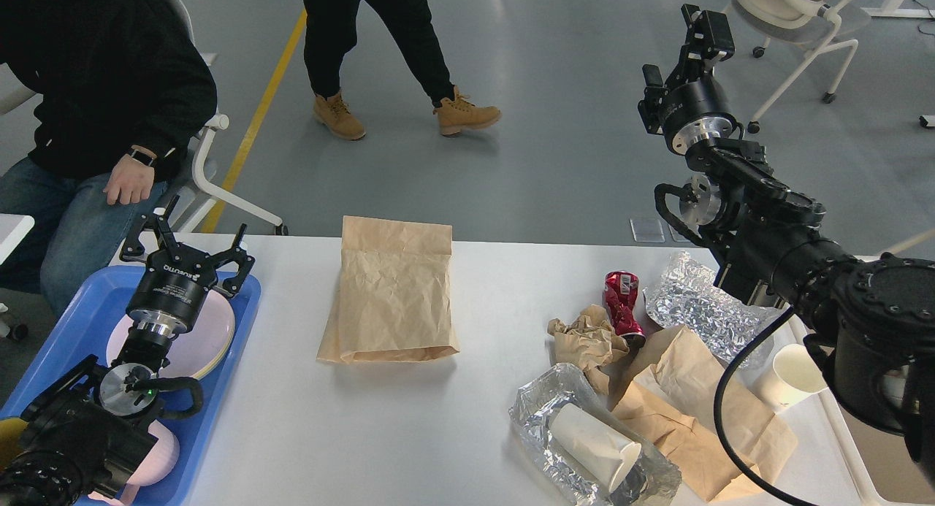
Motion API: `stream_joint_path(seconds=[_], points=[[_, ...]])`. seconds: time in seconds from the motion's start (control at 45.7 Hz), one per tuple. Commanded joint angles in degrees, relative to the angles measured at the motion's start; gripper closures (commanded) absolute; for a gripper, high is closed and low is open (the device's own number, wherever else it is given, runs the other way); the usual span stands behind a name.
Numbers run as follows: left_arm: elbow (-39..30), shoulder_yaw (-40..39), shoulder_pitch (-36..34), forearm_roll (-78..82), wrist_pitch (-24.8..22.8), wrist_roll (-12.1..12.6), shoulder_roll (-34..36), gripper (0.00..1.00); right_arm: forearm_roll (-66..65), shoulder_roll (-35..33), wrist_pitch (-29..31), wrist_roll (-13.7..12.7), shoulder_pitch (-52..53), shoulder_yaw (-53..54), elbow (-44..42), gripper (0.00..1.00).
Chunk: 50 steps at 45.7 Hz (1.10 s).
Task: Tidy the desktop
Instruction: 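Lift the right gripper and swing it over the table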
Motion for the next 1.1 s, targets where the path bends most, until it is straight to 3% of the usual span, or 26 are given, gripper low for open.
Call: stream_joint_path(seconds=[0.0,0.088,0.175,0.263,0.394,0.482,0.745,0.898,1.073], points=[[0.0,0.0,0.0,0.0,0.0,0.0,0.0,0.04,-6.9,-1.5,4.9,-0.2,3.6,-11.2,5.8,0.00],[0.0,0.0,0.0,0.0,0.0,0.0,0.0,0.04,-12.8,-2.6,11.9,-1.6,8.1,-22.8,12.8,0.00],[0.0,0.1,0.0,0.0,0.0,0.0,0.0,0.04,-14.9,-2.1,15.0,-4.4,11.0,-29.4,12.9,0.00],[0.0,0.1,0.0,0.0,0.0,0.0,0.0,0.04,-16.1,-0.4,17.9,-10.4,14.2,-36.5,13.6,0.00],[0.0,0.1,0.0,0.0,0.0,0.0,0.0,0.04,-15.6,2.4,25.4,-21.5,20.9,-44.7,14.8,0.00],[0.0,0.1,0.0,0.0,0.0,0.0,0.0,0.04,-15.5,3.8,28.9,-26.3,24.9,-49.3,19.6,0.00],[0.0,0.1,0.0,0.0,0.0,0.0,0.0,0.04,-15.1,8.9,30.0,-26.6,37.2,-59.6,40.2,0.00],[0.0,0.1,0.0,0.0,0.0,0.0,0.0,0.04,-15.1,10.4,32.3,-26.7,40.8,-60.7,44.7,0.00],[0.0,0.1,0.0,0.0,0.0,0.0,0.0,0.04,-13.9,12.0,40.2,-26.6,50.1,-61.1,45.3,0.00]])
